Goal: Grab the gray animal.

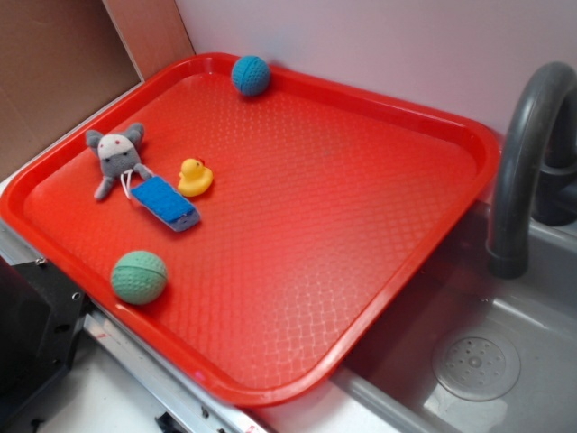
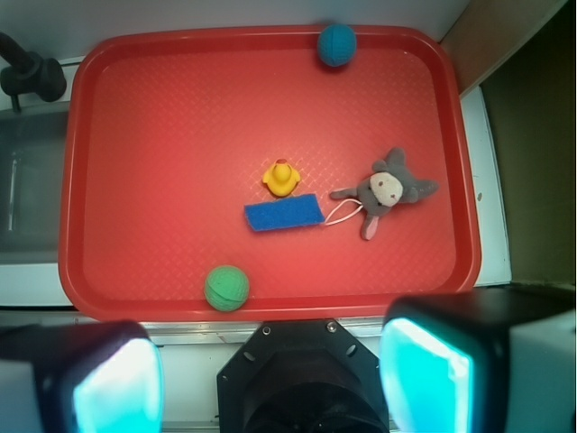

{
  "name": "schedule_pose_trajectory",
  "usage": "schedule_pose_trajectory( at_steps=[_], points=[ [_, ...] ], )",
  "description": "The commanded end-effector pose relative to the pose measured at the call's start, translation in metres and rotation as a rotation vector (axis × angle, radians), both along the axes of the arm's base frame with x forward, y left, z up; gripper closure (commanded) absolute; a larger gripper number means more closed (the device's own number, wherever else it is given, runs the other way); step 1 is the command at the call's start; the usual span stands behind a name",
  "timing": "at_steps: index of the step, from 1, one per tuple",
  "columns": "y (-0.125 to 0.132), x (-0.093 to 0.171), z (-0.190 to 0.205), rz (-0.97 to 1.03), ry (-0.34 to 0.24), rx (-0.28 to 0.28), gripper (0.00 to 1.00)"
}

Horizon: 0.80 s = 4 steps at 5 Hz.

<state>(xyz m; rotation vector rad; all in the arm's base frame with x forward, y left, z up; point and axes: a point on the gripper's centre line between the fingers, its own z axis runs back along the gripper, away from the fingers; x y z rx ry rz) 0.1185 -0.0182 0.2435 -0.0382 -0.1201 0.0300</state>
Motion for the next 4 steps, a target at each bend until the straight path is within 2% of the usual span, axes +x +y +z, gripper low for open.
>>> schedule_pose_trajectory(
  at_steps=[1, 2, 3, 4],
  points=[
    [0.000, 0.000, 0.000, 0.000, 0.000, 0.000, 0.00],
    [0.020, 0.003, -0.009, 0.247, -0.061, -0.095, 0.00],
    [0.034, 0.011, -0.021, 0.497, -0.083, -0.106, 0.00],
    [0.059, 0.029, -0.052, 0.746, -0.093, -0.081, 0.00]
  ],
)
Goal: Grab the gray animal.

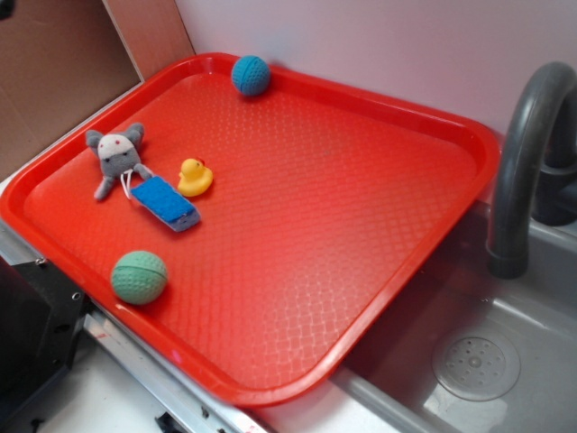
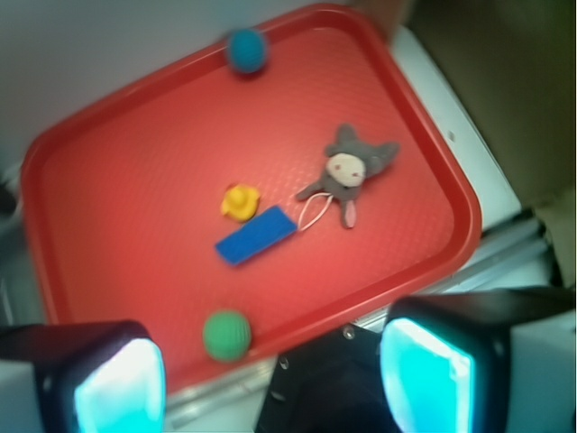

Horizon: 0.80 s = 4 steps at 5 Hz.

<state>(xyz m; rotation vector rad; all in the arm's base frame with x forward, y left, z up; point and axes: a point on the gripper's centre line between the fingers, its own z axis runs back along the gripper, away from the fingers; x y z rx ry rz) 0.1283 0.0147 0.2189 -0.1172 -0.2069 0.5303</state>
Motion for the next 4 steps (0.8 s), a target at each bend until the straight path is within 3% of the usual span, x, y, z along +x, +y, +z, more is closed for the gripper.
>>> schedule_pose_trajectory(
  at_steps=[1, 3, 4],
  points=[
    [0.052, 0.034, -0.055, 0.502, -0.013, 0.063, 0.00],
    [0.082, 0.050, -0.096, 0.666, -0.021, 0.166, 0.00],
    [0.089, 0.055, -0.120, 0.663, -0.004, 0.182, 0.00]
  ],
)
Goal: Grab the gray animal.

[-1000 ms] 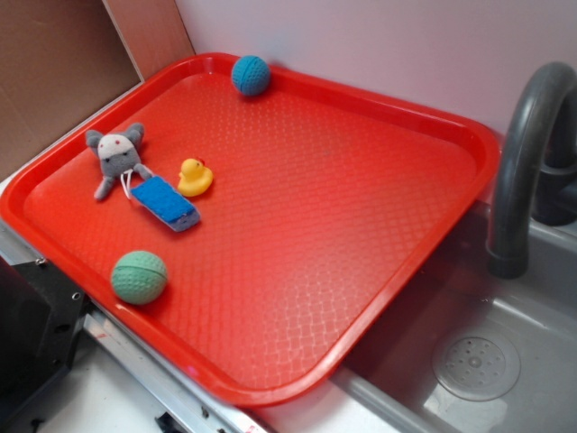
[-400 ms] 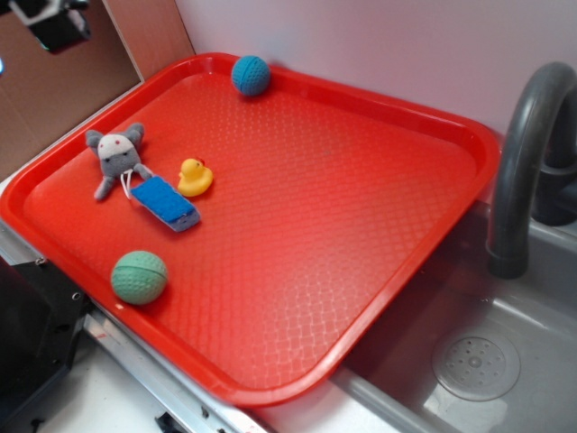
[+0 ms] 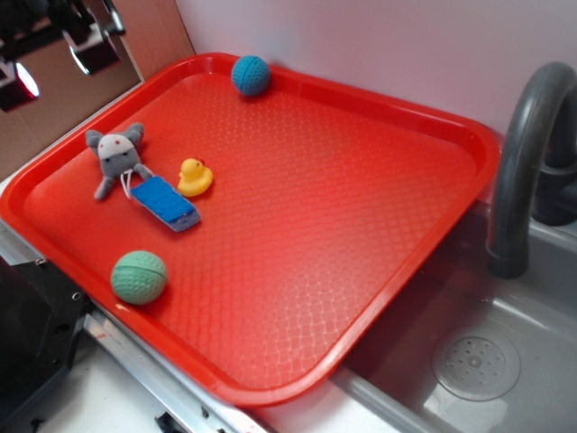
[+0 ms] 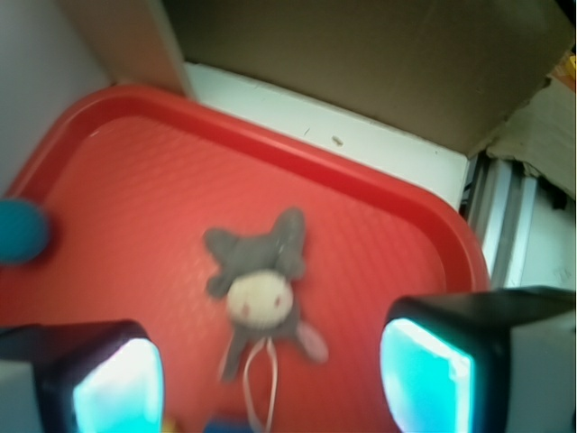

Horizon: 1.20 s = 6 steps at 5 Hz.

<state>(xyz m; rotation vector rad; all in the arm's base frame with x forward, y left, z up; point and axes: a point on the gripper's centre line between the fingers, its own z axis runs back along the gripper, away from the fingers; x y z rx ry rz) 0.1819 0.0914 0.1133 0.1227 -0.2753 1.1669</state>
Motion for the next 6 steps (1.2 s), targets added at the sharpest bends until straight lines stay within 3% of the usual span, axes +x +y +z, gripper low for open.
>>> schedule_pose_trajectory(
  at_steps=[1, 3, 4, 5, 6],
  points=[
    [0.013, -0.001, -0.036, -0.033, -0.022, 0.045, 0.00],
    [0.030, 0.008, -0.069, -0.080, -0.108, 0.069, 0.00],
    [0.036, 0.014, -0.079, -0.091, -0.118, 0.061, 0.00],
    [0.036, 0.019, -0.093, -0.118, -0.082, 0.031, 0.00],
    [0.031, 0.020, -0.099, -0.097, -0.077, 0.016, 1.00]
  ],
)
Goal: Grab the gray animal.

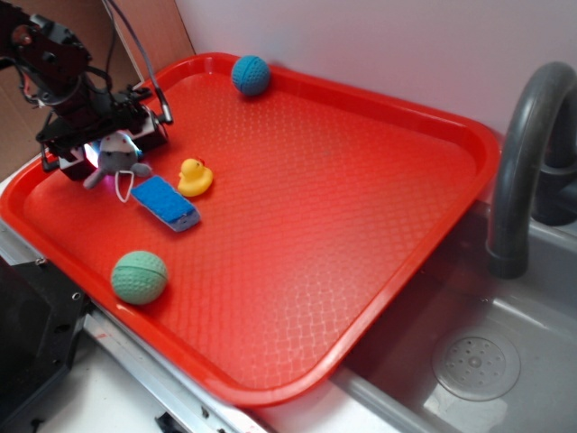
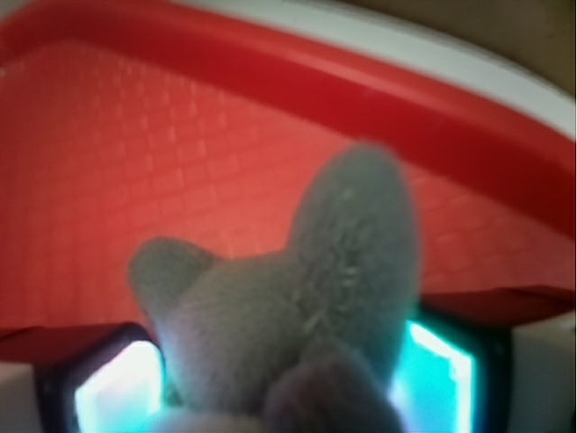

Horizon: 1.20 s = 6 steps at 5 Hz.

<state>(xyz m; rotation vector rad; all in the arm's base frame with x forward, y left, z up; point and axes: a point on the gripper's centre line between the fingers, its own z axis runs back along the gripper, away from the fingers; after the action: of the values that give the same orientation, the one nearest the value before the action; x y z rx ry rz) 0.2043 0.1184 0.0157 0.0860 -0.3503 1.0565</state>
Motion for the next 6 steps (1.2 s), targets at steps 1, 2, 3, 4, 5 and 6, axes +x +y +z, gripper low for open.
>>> schedule_pose_trajectory(
  at_steps=[1, 2, 3, 4, 5, 6],
  points=[
    [-0.001, -0.001, -0.005, 0.011, 0.008, -0.005, 1.00],
    [-0.006, -0.001, 0.006, 0.006, 0.011, 0.005, 1.00],
    [-0.007, 0.006, 0.028, -0.059, 0.049, -0.009, 1.00],
    [-0.019, 0.011, 0.064, -0.140, 0.052, -0.006, 1.00],
    [-0.037, 0.014, 0.099, -0.310, 0.064, -0.074, 1.00],
    [-0.066, 0.010, 0.129, -0.488, 0.104, -0.098, 1.00]
  ],
)
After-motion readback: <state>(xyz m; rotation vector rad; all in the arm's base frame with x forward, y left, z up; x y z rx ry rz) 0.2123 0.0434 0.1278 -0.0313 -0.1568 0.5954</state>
